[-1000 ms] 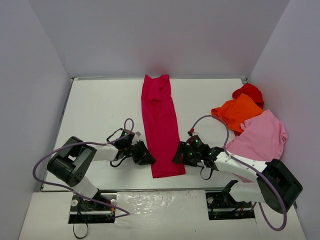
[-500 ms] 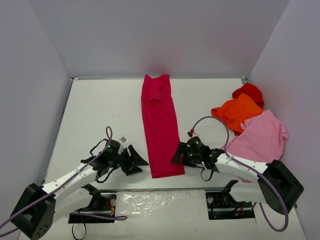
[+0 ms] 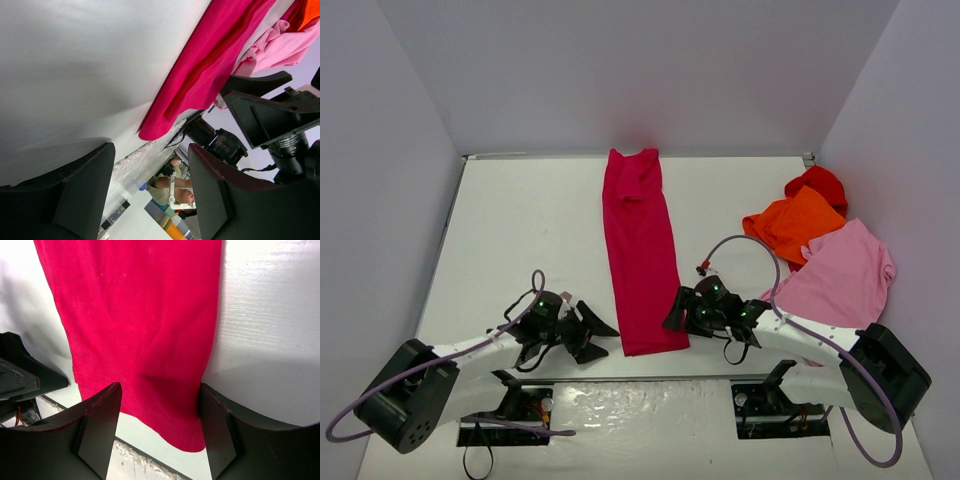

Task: Fold and stack the t-shirts
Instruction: Grab the bottom of the folded rectangular tshirt with both arms

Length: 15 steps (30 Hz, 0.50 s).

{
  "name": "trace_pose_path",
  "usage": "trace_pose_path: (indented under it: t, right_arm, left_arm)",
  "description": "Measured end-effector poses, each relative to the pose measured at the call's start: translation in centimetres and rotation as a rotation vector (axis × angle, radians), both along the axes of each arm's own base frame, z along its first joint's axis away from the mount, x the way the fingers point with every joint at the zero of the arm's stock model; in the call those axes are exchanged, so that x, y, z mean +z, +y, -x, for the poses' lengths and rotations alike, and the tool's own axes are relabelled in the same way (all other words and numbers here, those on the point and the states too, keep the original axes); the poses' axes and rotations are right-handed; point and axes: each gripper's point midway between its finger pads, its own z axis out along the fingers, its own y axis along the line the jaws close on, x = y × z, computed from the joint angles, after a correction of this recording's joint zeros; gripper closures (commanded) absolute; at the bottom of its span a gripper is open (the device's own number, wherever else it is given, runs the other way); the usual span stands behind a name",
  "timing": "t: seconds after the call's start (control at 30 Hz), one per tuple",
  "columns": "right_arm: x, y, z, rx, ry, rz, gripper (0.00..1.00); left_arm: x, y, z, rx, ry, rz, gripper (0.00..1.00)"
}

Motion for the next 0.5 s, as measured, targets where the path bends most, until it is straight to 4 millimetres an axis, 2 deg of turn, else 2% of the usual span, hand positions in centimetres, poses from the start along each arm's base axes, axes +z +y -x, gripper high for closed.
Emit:
trace_pose_path:
  t: [0.23, 0.4, 0.5]
  right_arm:
    - [0.0, 0.0, 0.3, -0.005, 0.009, -0.011, 0.42]
    - [0.1, 0.0, 0.5, -0.003, 0.015, -0.014, 0.43]
    - [0.1, 0.0, 0.6, -0.001, 0.019, -0.015, 0.43]
  left_arm:
    - [0.4, -2.0, -2.4, -0.004, 0.019, 0.040, 0.41]
    - [0.9, -4.7, -4.8, -0.047, -0.028, 0.094, 0.42]
    - [1.2, -6.2, -5.3, -0.078, -0.066, 0.142, 0.42]
